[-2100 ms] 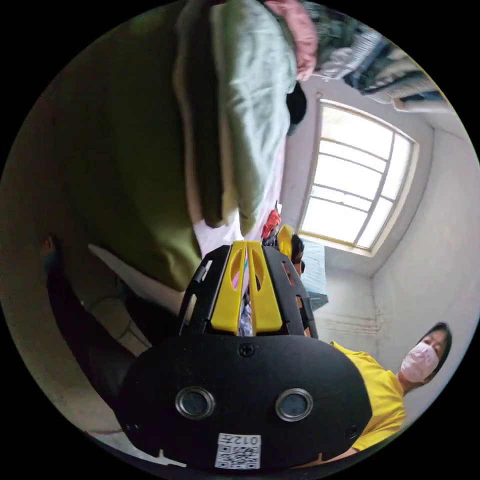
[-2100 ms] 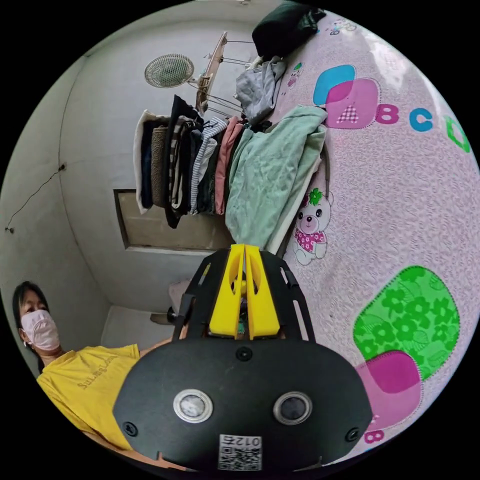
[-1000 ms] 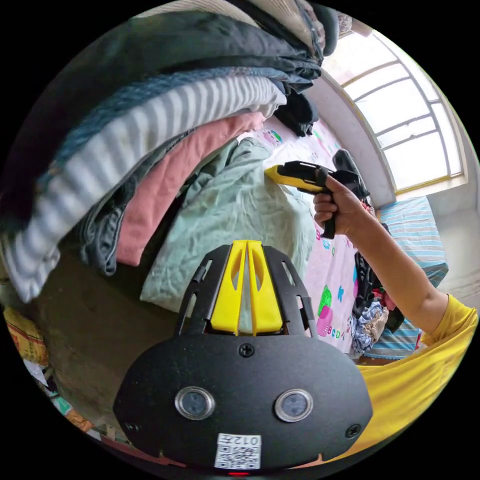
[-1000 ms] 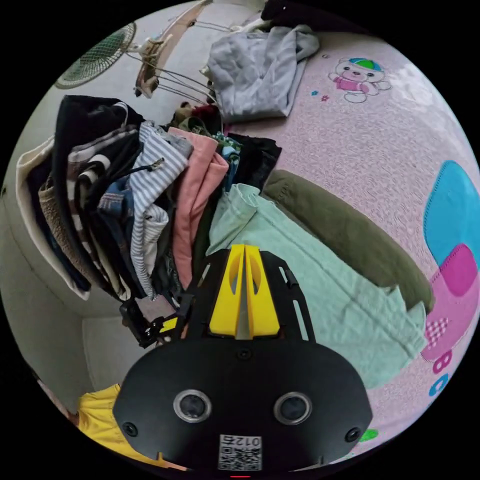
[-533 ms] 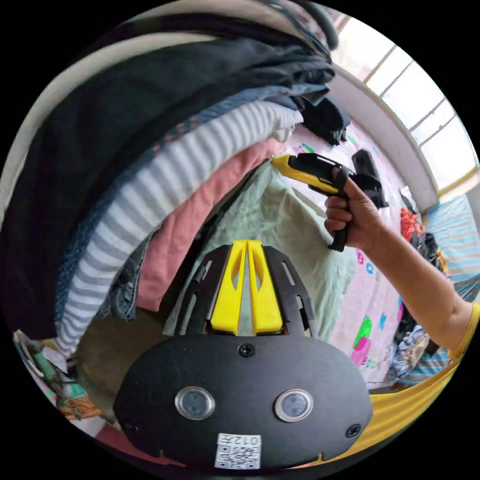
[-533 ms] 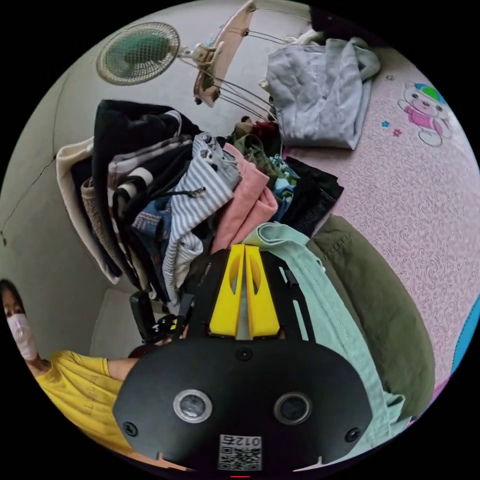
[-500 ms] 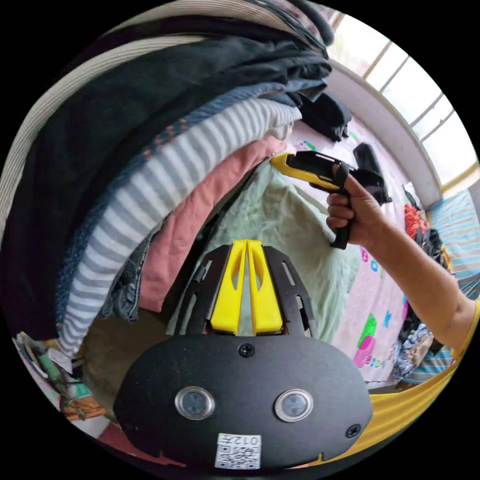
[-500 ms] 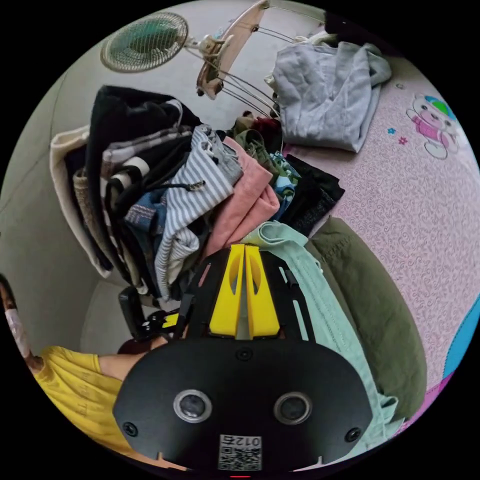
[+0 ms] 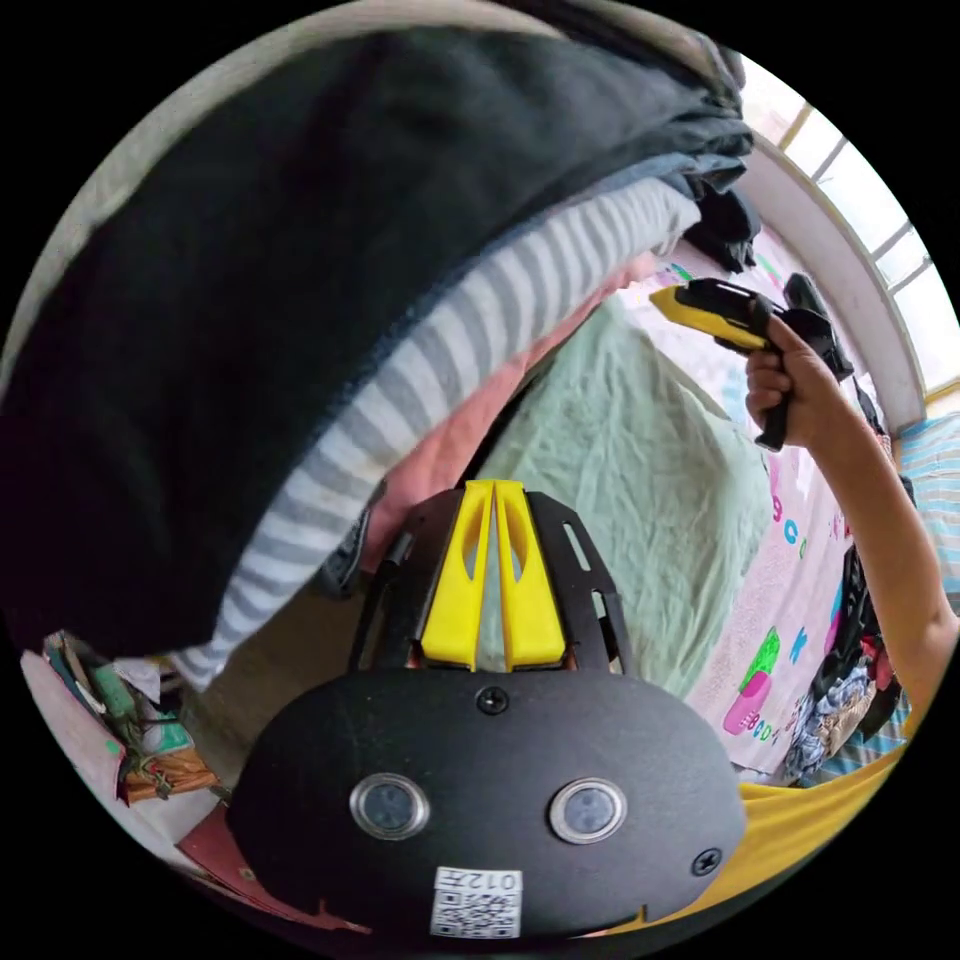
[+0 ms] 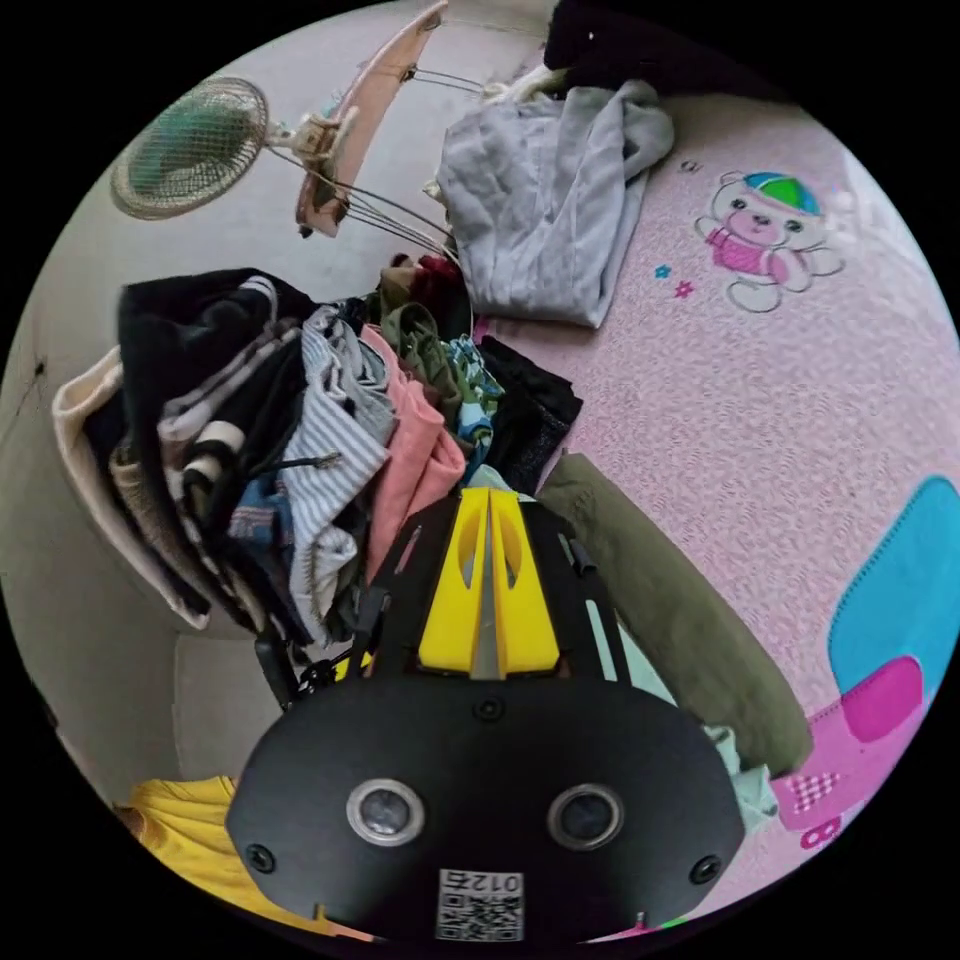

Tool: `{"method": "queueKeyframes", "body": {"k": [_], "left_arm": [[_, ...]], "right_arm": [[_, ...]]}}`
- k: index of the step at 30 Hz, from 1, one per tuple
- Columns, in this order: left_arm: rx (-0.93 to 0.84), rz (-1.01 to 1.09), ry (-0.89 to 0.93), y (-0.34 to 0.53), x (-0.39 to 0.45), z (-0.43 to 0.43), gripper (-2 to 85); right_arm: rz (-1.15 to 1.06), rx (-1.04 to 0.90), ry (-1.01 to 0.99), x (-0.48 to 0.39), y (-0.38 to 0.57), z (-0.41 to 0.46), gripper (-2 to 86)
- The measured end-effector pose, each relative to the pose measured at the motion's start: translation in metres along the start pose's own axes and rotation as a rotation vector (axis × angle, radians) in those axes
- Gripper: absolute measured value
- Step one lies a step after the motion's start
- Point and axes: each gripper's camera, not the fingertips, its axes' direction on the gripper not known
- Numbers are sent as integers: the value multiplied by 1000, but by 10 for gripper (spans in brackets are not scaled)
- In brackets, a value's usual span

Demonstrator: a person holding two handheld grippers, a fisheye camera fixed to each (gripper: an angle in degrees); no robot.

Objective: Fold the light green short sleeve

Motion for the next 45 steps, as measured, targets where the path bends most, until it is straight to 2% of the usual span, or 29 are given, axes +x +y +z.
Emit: {"method": "queueKeyframes", "body": {"k": [3,5,8,11,17,20,24,28,31,36,42,44,45], "left_arm": [[16,118,28,-18,27,-8,5],[15,194,17,-35,48,-8,5],[9,288,-48,-66,81,-3,4],[4,315,-112,-95,102,3,5],[-41,355,-197,-130,120,18,5],[-65,358,-211,-141,123,25,5],[-83,400,-240,-150,128,35,4],[-78,430,-235,-154,128,41,4],[-60,441,-215,-154,125,43,4],[-46,417,-148,-151,120,45,3],[-38,427,-15,-151,123,53,2],[-44,507,-79,-152,131,54,1],[-22,569,-183,-151,141,51,0]], "right_arm": [[-60,102,-83,4,42,-81,8],[-67,146,-27,15,91,-135,10],[-12,159,86,36,154,-174,16],[79,207,116,56,203,-191,33],[256,287,44,82,234,-186,85],[295,271,-51,93,227,-177,116],[297,303,-62,95,219,-177,127],[263,261,-85,94,201,-164,112],[280,200,-106,96,190,-149,62],[293,299,-219,98,214,-156,36],[289,251,-129,84,226,-162,29],[359,280,-95,83,229,-157,30],[370,286,-80,82,230,-155,31]]}}
